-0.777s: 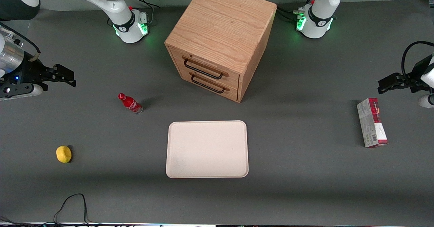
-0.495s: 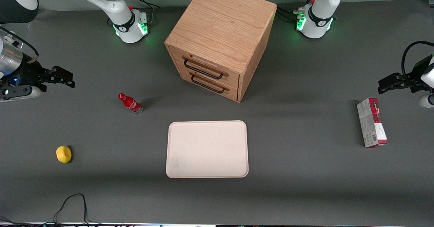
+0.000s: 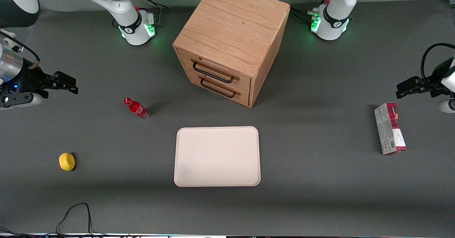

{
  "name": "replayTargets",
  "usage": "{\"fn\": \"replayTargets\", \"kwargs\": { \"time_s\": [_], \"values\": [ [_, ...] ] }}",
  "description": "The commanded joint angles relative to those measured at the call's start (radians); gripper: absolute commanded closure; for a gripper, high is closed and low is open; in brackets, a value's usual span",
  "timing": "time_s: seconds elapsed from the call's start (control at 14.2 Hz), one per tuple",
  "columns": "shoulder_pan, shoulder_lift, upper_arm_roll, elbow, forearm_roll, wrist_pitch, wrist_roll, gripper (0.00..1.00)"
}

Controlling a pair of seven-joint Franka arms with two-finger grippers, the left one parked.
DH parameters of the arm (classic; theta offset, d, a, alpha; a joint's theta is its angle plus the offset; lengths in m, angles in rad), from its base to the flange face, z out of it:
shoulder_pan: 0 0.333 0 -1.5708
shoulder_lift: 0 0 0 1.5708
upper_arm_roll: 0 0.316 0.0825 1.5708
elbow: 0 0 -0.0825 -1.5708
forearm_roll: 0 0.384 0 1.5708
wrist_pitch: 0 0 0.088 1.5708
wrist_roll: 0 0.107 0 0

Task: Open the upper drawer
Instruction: 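Move the right gripper toward the upper drawer's black handle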

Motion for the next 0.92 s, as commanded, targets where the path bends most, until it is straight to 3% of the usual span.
{"fn": "replayTargets", "kwargs": {
  "time_s": [0.0,0.35,0.85],
  "values": [
    [0.018,0.04,-0.003,0.06,0.021,-0.024,-0.012,0.0],
    [0.07,0.119,0.041,0.121,0.046,-0.053,-0.008,0.0],
    [0.33,0.26,0.041,0.193,0.054,-0.047,-0.005,0.0]
  ]
}}
